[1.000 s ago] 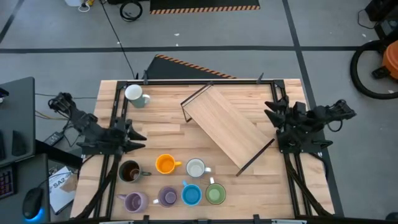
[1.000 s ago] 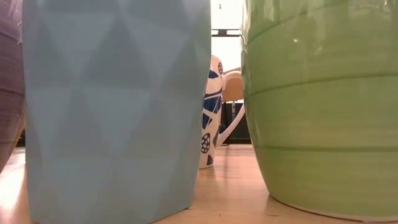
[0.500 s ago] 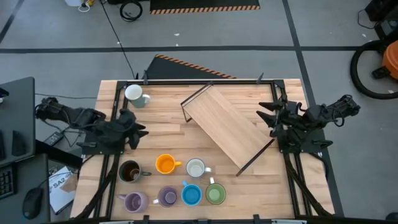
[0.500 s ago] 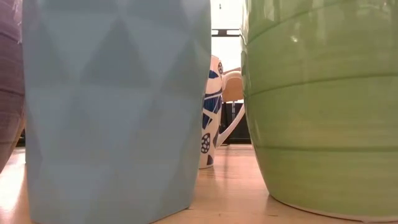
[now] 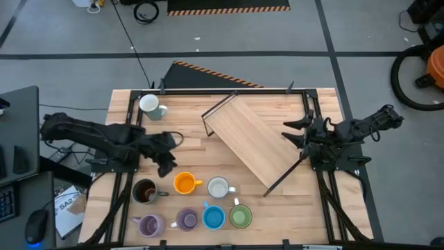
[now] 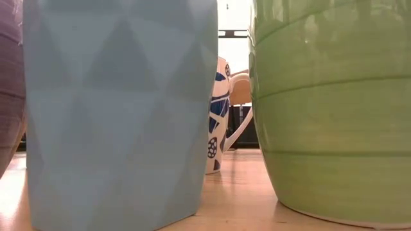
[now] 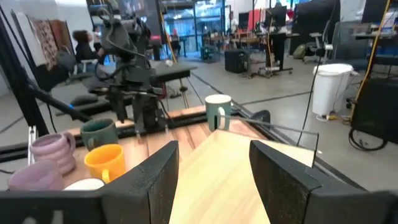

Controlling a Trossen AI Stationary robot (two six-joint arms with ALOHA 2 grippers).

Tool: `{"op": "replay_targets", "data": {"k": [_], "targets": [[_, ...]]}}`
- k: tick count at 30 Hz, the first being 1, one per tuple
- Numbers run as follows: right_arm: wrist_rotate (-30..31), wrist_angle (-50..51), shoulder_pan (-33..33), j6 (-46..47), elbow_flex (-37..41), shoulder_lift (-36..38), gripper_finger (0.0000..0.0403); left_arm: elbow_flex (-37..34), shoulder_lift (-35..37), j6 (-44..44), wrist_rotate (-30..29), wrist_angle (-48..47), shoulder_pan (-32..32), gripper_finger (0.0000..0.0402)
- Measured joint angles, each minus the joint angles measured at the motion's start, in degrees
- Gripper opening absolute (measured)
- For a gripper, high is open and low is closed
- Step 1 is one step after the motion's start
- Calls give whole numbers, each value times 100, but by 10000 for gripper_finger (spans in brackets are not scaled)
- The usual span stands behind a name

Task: Place coffee mugs
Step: Put the yellow mug on the shelf

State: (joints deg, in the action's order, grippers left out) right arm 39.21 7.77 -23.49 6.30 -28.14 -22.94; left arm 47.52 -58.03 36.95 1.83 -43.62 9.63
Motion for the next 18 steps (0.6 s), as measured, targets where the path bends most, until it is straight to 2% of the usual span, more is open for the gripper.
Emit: {"op": "replay_targets", "data": {"k": [5, 11, 18], "targets": [[6, -2, 0, 105, 0, -24, 203, 611, -784, -364, 95, -123, 404, 166], [12, 7, 4, -48, 0, -21, 203, 1575, -1725, -896, 6, -794, 1089, 166], [14, 110, 4, -155, 0, -30, 203, 2210, -2498, -2353, -230, -1246, 1786, 166]]}}
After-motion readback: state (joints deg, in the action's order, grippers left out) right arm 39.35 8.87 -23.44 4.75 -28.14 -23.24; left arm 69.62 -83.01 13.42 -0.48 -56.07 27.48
